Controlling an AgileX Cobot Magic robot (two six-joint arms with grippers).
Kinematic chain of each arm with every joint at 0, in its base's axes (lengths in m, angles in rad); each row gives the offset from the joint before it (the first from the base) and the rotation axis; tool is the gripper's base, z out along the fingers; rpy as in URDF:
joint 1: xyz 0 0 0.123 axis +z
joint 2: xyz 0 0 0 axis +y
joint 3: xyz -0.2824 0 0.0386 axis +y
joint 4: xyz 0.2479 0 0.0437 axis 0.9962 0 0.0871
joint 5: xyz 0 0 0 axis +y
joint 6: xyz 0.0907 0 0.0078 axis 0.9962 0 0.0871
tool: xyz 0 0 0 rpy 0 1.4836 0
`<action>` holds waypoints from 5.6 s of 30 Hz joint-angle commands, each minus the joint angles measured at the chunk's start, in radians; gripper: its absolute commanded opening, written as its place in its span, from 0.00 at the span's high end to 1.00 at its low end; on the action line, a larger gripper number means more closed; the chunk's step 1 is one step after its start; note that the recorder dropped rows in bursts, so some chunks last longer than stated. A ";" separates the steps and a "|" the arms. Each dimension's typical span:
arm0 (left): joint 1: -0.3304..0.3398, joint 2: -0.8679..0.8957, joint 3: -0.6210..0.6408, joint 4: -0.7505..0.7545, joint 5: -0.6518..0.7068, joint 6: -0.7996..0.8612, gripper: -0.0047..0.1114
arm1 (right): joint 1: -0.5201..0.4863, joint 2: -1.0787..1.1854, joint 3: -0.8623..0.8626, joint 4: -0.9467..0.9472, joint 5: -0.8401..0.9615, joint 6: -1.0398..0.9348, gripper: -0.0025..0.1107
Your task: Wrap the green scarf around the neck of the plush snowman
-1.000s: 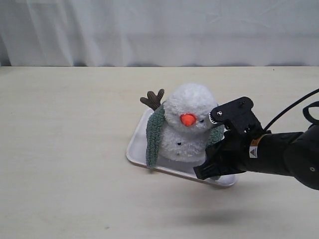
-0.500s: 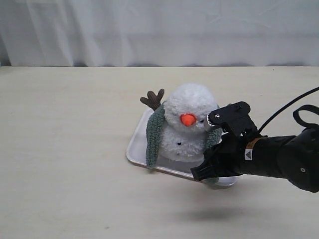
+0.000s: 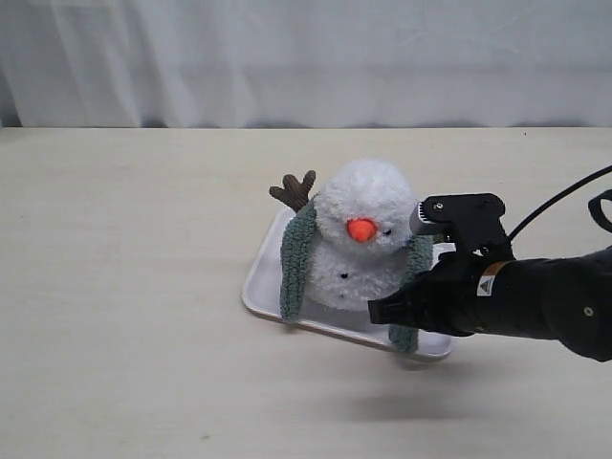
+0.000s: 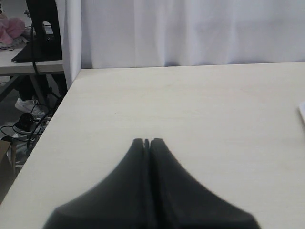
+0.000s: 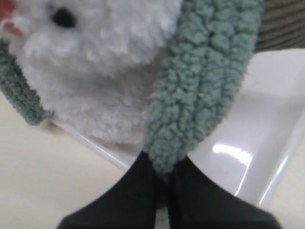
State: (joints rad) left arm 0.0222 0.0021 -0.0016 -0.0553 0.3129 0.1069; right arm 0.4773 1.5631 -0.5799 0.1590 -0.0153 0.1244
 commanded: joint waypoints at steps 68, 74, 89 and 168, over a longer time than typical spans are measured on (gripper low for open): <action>0.002 -0.002 0.002 0.002 -0.007 -0.007 0.96 | 0.320 -0.205 -0.120 0.409 0.276 -0.087 0.68; 0.002 -0.002 0.002 0.002 -0.007 -0.007 0.96 | 0.494 -0.140 -0.218 0.300 0.271 -0.074 0.68; 0.002 -0.002 0.002 0.002 -0.007 -0.007 0.96 | 0.500 0.209 -0.575 -0.778 0.629 0.649 0.65; 0.002 -0.002 0.002 0.002 -0.007 -0.007 0.96 | 0.556 0.477 -0.594 -1.396 0.816 1.525 0.94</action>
State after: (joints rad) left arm 0.0222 0.0021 -0.0016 -0.0553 0.3129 0.1069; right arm 1.0392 2.0741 -1.1738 -1.2552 0.7961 1.7104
